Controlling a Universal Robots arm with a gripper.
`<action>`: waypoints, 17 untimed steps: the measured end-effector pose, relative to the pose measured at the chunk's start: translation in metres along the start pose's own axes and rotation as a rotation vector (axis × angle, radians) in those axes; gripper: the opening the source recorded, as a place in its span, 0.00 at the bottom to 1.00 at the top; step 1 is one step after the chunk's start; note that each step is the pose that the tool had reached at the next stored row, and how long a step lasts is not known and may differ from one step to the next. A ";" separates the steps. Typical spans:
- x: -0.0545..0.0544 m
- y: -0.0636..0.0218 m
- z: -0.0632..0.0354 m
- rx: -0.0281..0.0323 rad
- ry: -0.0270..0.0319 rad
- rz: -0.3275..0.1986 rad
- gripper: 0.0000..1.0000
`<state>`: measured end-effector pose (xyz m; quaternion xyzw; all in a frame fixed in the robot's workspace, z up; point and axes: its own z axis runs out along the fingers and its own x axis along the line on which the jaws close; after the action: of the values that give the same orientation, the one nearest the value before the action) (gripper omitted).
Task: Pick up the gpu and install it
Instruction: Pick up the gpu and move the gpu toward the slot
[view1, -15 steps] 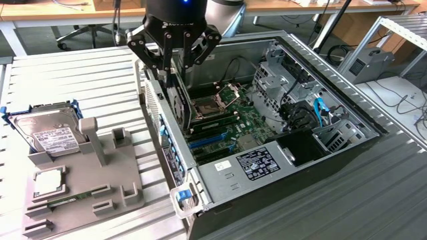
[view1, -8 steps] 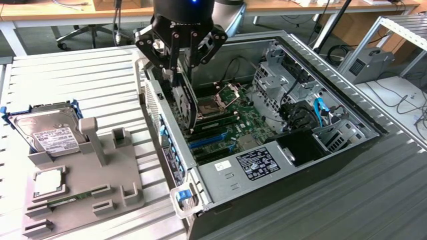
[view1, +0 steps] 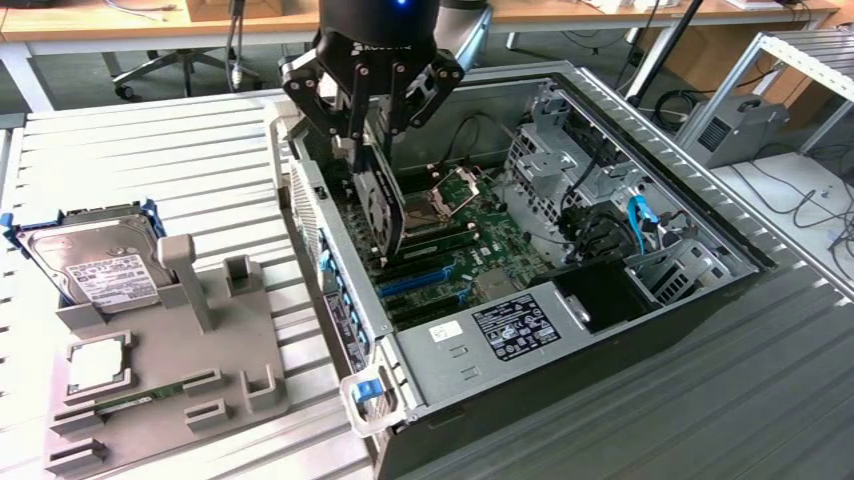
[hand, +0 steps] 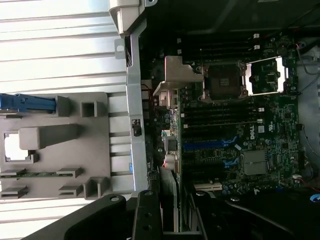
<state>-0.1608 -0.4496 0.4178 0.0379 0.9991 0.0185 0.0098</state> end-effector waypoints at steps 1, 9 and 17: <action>-0.001 0.0001 0.0001 0.0003 0.0000 0.000 0.28; -0.011 0.0009 0.0007 0.0039 -0.0002 0.000 0.28; -0.022 0.0016 0.0014 0.0076 -0.0005 0.000 0.28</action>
<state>-0.1390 -0.4496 0.4169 0.0379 0.9991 0.0147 0.0099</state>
